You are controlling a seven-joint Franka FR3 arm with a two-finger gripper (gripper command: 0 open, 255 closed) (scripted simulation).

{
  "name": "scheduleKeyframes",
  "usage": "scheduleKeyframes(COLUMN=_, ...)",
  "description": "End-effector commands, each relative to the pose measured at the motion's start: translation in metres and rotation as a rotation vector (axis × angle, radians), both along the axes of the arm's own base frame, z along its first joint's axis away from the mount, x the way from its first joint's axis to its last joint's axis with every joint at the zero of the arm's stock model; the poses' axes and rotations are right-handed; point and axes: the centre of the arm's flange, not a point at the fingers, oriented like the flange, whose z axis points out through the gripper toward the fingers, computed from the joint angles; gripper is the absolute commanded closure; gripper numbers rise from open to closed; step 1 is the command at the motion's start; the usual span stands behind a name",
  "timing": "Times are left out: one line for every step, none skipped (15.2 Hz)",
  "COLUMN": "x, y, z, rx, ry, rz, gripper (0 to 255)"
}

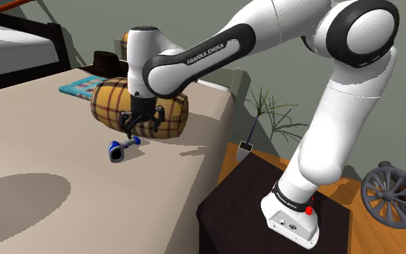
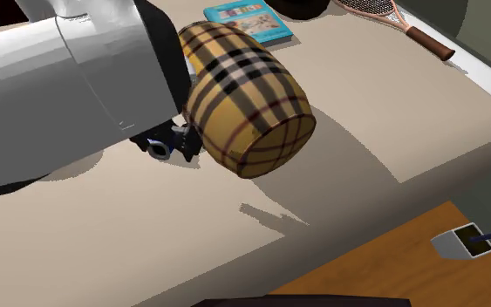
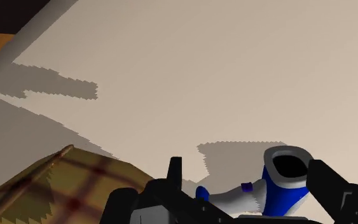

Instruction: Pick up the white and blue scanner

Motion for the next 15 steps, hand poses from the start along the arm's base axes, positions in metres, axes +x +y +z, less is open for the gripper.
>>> scheduleKeyframes(x=0.018, y=0.016, z=-0.015, rx=-0.001, ry=-0.003, rz=-0.02, gripper=0)
scheduleKeyframes(x=0.025, y=0.024, z=-0.022, rx=-0.001, ry=-0.004, rz=-0.029, gripper=0)
scheduleKeyframes(x=0.033, y=0.031, z=-0.03, rx=-0.002, ry=-0.006, rz=-0.038, gripper=0)
scheduleKeyframes(x=0.041, y=0.039, z=-0.037, rx=-0.003, ry=-0.007, rz=-0.047, gripper=0)
scheduleKeyframes(x=0.049, y=0.047, z=-0.044, rx=-0.003, ry=-0.008, rz=-0.057, gripper=0)
scheduleKeyframes(x=0.058, y=0.054, z=-0.051, rx=-0.004, ry=-0.009, rz=-0.066, gripper=0)
scheduleKeyframes(x=0.066, y=0.062, z=-0.058, rx=-0.005, ry=-0.01, rz=-0.075, gripper=0)
scheduleKeyframes(x=0.072, y=0.067, z=-0.063, rx=-0.005, ry=-0.011, rz=-0.082, gripper=0)
scheduleKeyframes(x=0.072, y=0.067, z=-0.068, rx=-0.005, ry=-0.011, rz=-0.082, gripper=0)
scheduleKeyframes(x=0.072, y=0.067, z=-0.074, rx=-0.005, ry=-0.011, rz=-0.082, gripper=0)
scheduleKeyframes(x=0.072, y=0.067, z=-0.079, rx=-0.005, ry=-0.011, rz=-0.082, gripper=0)
scheduleKeyframes(x=0.072, y=0.067, z=-0.084, rx=-0.005, ry=-0.011, rz=-0.082, gripper=0)
scheduleKeyframes(x=0.072, y=0.067, z=-0.089, rx=-0.005, ry=-0.011, rz=-0.082, gripper=0)
scheduleKeyframes(x=0.072, y=0.067, z=-0.095, rx=-0.005, ry=-0.011, rz=-0.082, gripper=0)
scheduleKeyframes(x=0.072, y=0.067, z=-0.1, rx=-0.005, ry=-0.011, rz=-0.082, gripper=0)
